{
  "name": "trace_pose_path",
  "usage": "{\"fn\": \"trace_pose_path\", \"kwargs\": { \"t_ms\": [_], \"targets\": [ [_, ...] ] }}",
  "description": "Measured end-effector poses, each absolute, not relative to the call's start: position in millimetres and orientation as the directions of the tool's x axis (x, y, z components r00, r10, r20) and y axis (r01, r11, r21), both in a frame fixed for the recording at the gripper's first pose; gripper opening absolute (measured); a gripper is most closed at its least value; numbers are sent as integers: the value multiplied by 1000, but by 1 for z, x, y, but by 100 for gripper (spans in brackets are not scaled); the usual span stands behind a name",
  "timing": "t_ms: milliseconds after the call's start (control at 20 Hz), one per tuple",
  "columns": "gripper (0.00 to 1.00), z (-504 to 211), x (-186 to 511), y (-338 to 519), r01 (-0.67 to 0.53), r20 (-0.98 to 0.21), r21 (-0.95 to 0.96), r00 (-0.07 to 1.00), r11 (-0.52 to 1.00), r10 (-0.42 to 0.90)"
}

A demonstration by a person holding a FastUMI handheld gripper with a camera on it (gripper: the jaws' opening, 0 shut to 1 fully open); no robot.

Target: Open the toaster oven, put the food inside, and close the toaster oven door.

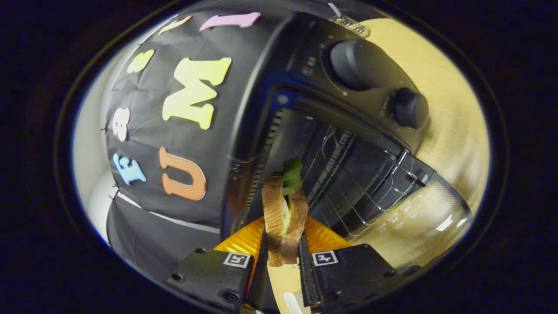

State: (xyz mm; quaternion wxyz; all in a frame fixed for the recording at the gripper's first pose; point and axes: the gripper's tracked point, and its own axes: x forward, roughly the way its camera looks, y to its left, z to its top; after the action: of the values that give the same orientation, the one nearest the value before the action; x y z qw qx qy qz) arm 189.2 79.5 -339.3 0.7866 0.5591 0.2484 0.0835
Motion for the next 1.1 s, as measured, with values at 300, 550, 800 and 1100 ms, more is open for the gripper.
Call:
{"fn": "trace_pose_path", "kwargs": {
  "t_ms": [300,550,800,1100],
  "targets": [
    [55,-348,200,87,200,-330,911,877,361,349],
    [87,-346,179,113,192,-395,885,793,424,464],
    [97,-365,148,124,180,-551,772,669,610,499],
    [96,-386,118,122,185,-701,650,521,737,487]
  ]
}}
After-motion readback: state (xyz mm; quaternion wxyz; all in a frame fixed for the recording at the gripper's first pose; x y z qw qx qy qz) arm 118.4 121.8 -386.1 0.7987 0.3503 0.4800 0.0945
